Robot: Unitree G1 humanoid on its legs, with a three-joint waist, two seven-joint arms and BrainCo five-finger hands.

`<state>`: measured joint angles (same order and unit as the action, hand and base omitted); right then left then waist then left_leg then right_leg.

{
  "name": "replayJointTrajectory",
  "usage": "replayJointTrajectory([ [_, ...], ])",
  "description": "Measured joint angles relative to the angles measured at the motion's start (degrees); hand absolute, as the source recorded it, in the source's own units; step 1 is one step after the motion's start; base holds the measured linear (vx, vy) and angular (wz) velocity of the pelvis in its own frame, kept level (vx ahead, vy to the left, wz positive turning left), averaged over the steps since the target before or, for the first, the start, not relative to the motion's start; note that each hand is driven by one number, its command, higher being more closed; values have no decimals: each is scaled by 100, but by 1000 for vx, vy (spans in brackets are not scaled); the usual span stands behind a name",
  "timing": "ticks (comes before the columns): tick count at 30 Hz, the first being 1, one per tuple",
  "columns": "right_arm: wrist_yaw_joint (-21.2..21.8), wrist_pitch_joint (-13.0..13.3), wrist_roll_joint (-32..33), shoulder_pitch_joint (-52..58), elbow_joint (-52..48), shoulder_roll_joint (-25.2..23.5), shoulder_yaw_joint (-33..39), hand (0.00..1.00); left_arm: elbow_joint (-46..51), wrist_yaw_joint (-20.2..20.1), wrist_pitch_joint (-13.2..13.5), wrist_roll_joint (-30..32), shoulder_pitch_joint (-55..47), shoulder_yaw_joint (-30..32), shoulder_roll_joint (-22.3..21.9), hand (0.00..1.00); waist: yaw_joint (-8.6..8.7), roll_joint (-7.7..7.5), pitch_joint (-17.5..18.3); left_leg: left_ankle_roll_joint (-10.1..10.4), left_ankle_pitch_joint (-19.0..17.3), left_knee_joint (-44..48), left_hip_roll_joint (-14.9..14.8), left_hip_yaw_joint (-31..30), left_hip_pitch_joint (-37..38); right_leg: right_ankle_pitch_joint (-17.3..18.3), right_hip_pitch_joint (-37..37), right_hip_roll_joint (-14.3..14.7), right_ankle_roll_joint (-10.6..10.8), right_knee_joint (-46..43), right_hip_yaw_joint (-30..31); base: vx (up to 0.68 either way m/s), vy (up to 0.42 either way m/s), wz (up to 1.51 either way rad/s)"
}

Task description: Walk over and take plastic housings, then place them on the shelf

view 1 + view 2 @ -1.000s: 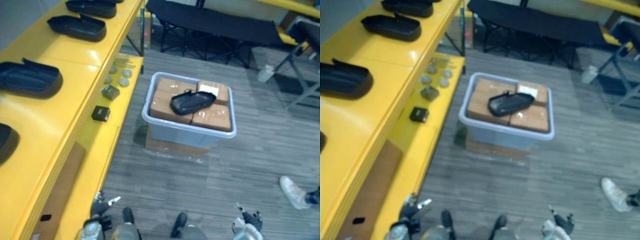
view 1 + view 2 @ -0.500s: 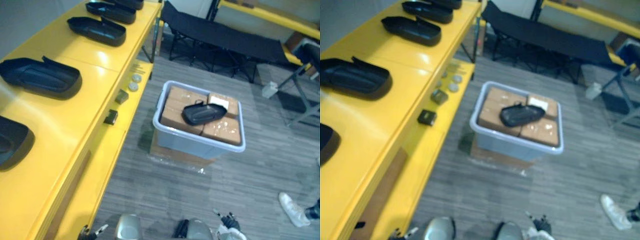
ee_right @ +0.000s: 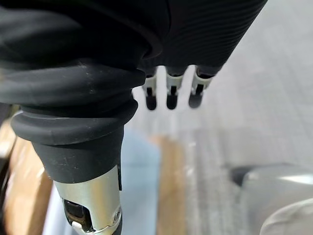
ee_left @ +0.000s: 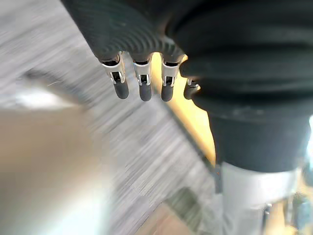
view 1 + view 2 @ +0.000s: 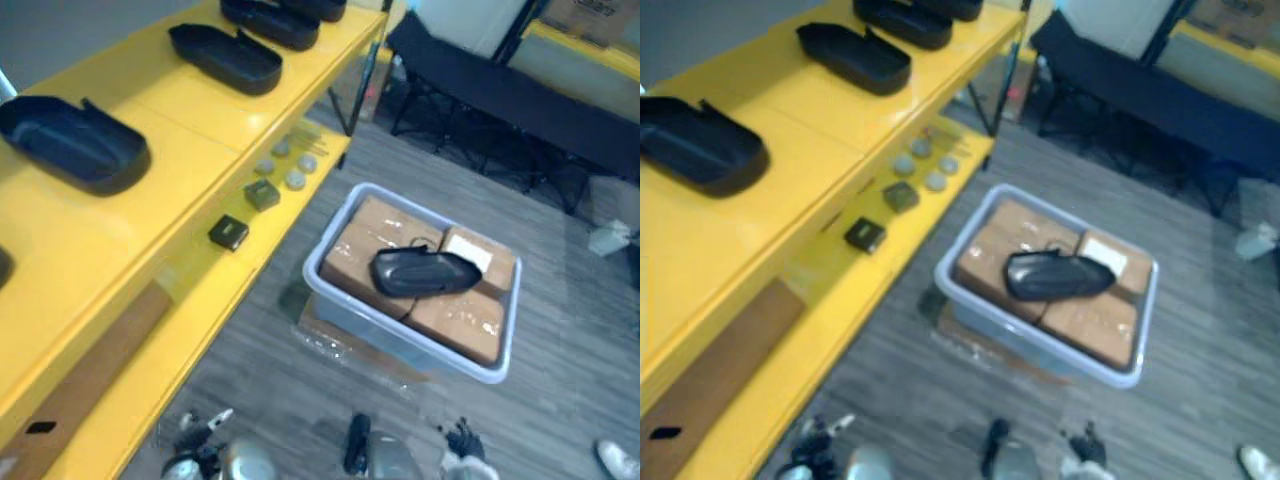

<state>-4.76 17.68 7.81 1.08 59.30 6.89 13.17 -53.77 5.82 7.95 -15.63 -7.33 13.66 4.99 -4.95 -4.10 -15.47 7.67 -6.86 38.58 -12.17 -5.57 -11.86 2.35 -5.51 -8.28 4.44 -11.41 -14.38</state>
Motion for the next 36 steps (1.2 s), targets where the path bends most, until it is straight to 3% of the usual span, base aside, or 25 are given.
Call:
replayJointTrajectory([
  [2, -4, 149, -508, 55, -100, 147, -201, 0, -129, 34, 92, 5, -193, -43, -130, 0, -16, 123, -10, 266, -356, -155, 196, 340, 75, 19, 587, 60, -112, 401, 16, 296, -297, -27],
  [5, 287, 462, -1191, 302, -914, 405, -854, 0, -176, -9, 198, 96, -145, -122, -113, 0, 17, 211, -37, 232, -336, -957, 276, 805, -41, 62, 782, 142, -167, 597, 15, 206, -118, -31],
  [6, 360, 501, -1350, 352, -1167, 496, -1111, 0, -216, -38, 202, 97, -108, -123, -106, 0, 35, 226, -47, 196, -210, -1168, 301, 840, -52, 71, 782, 153, -153, 628, 18, 176, -19, -37],
  [7, 492, 606, -1782, 449, -1689, 705, -1679, 0, -388, -142, 232, 115, -27, -123, -66, 0, 117, 288, -42, 44, 366, -1628, 313, 928, -70, 109, 774, 214, -98, 655, 6, 153, 65, -8],
  [8, 625, 653, -2053, 542, -2245, 887, -2248, 0, -446, -234, 280, 190, 77, -140, -12, 0, 234, 358, -53, -77, 582, -1933, 317, 950, -112, 163, 770, 281, -28, 660, -102, 152, 84, 23],
  [11, 989, 881, -2463, 614, -2866, 986, -3216, 0, -526, -297, 498, 218, 641, -544, 349, 0, 317, 167, -129, -94, 633, -2788, 478, 790, 29, 225, 693, 187, 63, 669, -523, 76, 105, 82],
  [12, 1214, 991, -2671, 392, -3103, 979, -3904, 0, -521, -361, 564, 198, 961, -736, 607, 0, 223, -61, -250, -128, 742, -3045, 565, 697, 12, 232, 666, 131, 78, 683, -714, 38, 93, 65],
  [15, 1271, 1346, -3023, -35, -3642, 1028, -4814, 0, -371, -373, 568, 196, 1096, -906, 864, 0, 28, -332, -379, -176, 837, -3251, 740, 558, 97, 235, 784, 11, 122, 719, -915, 57, 72, 44],
  [16, 1183, 1510, -3173, -257, -3845, 1096, -5120, 0, -372, -362, 556, 197, 1068, -991, 856, 0, -99, -342, -380, -191, 848, -3302, 793, 537, 164, 220, 843, -39, 145, 719, -930, 58, 68, 21],
  [18, 1071, 1690, -3195, -726, -4228, 1237, -5636, 0, -374, -331, 515, 212, 970, -1063, 823, 0, -165, -296, -407, -218, 867, -3380, 868, 463, 271, 217, 949, -86, 149, 715, -983, 20, 48, 16],
  [21, 755, 1803, -3096, -1487, -4978, 1306, -6109, 0, -428, -220, 330, 225, 944, -1239, 802, 0, -309, -261, -425, -206, 959, -3547, 884, 431, 319, 217, 959, -89, 150, 714, -1093, -40, 23, 11],
  [22, 408, 1753, -3016, -1726, -5246, 1188, -6153, 0, -507, -214, 246, 299, 935, -1272, 760, 0, -402, -255, -427, -206, 1037, -3702, 882, 428, 415, 217, 979, -85, 150, 713, -1099, -61, -6, 8],
  [24, -95, 1463, -2762, -2023, -5512, 944, -5977, 0, -582, -206, 133, 405, 810, -1268, 674, 0, -405, -242, -433, -222, 1128, -3884, 892, 379, 559, 218, 1072, -84, 149, 709, -1156, -53, -5, 14],
  [26, -703, 870, -2582, -2173, -5596, 524, -5288, 0, -572, -203, 73, 566, 631, -1219, 641, 0, -398, -197, -413, -237, 1196, -4052, 910, 291, 687, 225, 1172, -85, 140, 705, -1237, -45, 2, 19],
  [29, -1424, 204, -2380, -2220, -5591, 474, -3943, 0, -535, -217, 114, 739, 266, -961, 514, 0, -399, -124, -360, -276, 1352, -4248, 962, 306, 810, 230, 1202, -145, 194, 700, -1227, -62, 28, 3],
  [34, -2068, -13, -2201, -1513, -5795, 1016, -2528, 0, -530, -219, 211, 932, -104, -750, 546, 0, -347, -105, -334, -300, 1377, -4316, 938, 475, 845, 206, 1119, -149, 238, 699, -1064, -45, 16, -15],
  [36, -2273, -20, -2112, -918, -6007, 1144, -2017, 0, -526, -216, 273, 931, -181, -687, 556, 0, -198, -139, -313, -290, 1404, -4318, 914, 497, 751, 192, 1009, -122, 252, 695, -1040, -21, -9, -12],
])
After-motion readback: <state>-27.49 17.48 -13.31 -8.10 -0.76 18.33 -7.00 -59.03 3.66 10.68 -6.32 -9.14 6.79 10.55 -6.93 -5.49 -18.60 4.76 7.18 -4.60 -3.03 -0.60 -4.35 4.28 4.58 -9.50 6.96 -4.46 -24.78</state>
